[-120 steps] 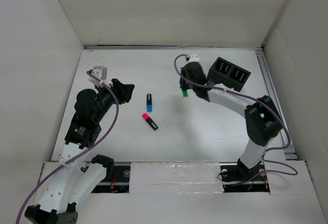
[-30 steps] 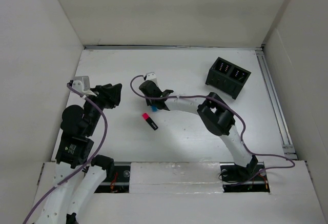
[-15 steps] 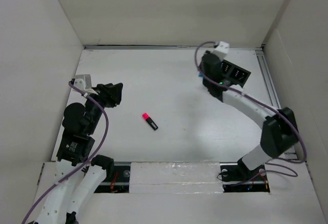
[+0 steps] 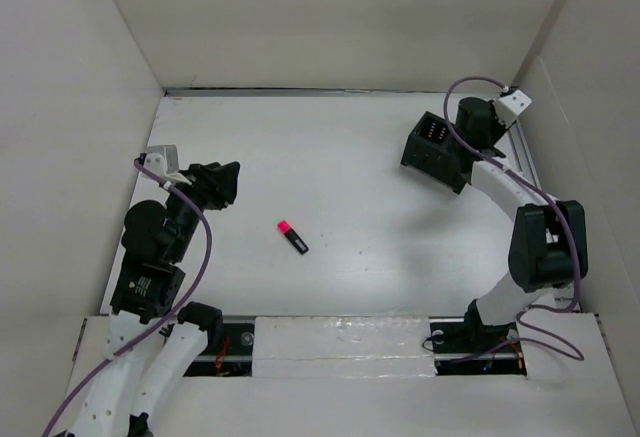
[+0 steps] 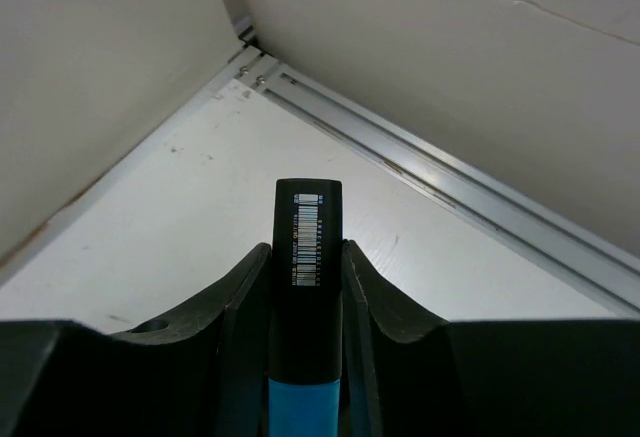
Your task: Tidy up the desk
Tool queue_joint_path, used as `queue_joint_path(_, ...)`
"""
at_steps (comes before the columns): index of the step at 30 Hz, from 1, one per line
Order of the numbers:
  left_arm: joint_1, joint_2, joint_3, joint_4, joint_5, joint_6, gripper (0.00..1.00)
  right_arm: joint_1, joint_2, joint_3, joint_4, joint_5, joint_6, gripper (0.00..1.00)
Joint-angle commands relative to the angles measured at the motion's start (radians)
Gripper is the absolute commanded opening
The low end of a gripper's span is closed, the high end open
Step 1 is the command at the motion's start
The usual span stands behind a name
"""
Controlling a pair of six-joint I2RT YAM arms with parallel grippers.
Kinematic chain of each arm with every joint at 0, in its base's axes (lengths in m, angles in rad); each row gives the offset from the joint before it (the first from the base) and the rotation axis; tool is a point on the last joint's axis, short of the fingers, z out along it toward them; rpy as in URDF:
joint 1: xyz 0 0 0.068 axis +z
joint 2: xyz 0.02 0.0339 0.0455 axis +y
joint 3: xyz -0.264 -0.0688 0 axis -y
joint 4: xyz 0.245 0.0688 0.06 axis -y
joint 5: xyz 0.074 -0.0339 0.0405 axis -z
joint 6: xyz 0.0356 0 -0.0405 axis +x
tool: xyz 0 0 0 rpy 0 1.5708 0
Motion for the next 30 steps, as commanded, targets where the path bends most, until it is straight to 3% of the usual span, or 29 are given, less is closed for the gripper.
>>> queue_joint_path(1, 0.004, 0.010, -0.005, 0.033, 0.006, -0.004, 0.44, 0.037, 0.010, 0.070, 0.044, 0.085, -0.056, 0.09)
queue_joint_path(17, 0.004, 0.027, -0.005, 0.030, -0.011, 0.001, 0.44, 0.076, 0.182, 0.172, -0.005, 0.188, -0.085, 0.13)
queue_joint_path(20, 0.004, 0.034, -0.005, 0.031, -0.009, 0.001, 0.44, 0.088, 0.173, 0.163, -0.006, 0.176, -0.078, 0.28)
queue_joint_path(21, 0.004, 0.036, -0.005, 0.030, -0.011, 0.003, 0.44, 0.097, 0.159, 0.160, -0.006, 0.149, -0.073, 0.44)
queue_joint_path(25, 0.004, 0.039, -0.003, 0.031, -0.012, 0.003, 0.44, 0.120, 0.127, 0.169, -0.022, 0.119, -0.068, 0.55)
queue_joint_path(30, 0.004, 0.047, -0.003, 0.028, -0.014, 0.004, 0.44, 0.189, 0.072, 0.175, -0.034, 0.070, -0.068, 0.52)
